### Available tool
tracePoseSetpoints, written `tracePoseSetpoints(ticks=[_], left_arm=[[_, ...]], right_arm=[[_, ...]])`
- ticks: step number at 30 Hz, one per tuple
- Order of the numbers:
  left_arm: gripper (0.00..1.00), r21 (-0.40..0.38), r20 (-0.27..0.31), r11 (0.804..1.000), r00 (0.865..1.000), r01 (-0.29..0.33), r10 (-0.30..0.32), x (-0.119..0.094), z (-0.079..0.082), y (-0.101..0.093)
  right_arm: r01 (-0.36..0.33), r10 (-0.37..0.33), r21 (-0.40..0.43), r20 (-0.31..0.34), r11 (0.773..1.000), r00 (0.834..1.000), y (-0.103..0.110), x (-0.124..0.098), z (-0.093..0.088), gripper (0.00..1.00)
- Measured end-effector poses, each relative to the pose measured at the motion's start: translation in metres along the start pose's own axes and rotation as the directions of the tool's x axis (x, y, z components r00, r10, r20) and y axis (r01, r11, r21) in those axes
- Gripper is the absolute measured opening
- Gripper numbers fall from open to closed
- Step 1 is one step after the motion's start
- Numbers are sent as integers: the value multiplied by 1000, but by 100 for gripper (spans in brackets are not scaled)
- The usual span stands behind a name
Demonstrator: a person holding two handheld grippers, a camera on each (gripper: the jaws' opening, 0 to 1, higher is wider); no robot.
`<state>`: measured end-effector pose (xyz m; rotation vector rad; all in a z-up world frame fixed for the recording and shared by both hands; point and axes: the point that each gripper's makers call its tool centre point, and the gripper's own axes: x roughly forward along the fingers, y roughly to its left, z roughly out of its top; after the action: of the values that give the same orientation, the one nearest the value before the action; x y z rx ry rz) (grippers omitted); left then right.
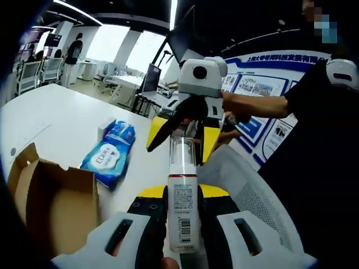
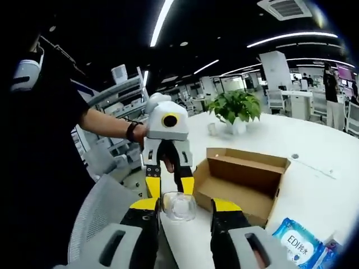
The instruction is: Operate the shoe box by opening the lid, removing the specified soft item, and placing it in the target area until the item is outside and the box remains undamaged.
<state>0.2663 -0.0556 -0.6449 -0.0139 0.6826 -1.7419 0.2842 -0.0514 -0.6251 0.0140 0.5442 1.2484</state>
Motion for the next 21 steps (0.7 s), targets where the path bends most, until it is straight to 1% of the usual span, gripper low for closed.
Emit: tracePoseSetpoints(ticks=[5,8,13,15,19,21], left_arm=[[20,15,-15,1000,1000,2,-1,2,-1,1],[20,20,-24,1000,1000,8,-7,3,-3,1],[20,33,-37,999,999,17,-16,5,-5,-1],[20,53,-51,998,999,15,-12,8,-7,0],[21,61,-65,998,998,12,-8,12,-9,1],[21,59,-63,998,998,3,1,12,-9,3]], right_arm=[[-39,39,12,-10,999,999,7,-2,-3,19],[-40,40,19,-12,999,999,7,-3,-4,18],[-53,53,62,3,997,999,9,-6,-5,17],[-56,56,83,6,995,998,9,-7,-7,16],[-53,53,98,0,994,999,8,-8,-11,15],[-44,43,115,8,992,999,6,-9,-13,15]])
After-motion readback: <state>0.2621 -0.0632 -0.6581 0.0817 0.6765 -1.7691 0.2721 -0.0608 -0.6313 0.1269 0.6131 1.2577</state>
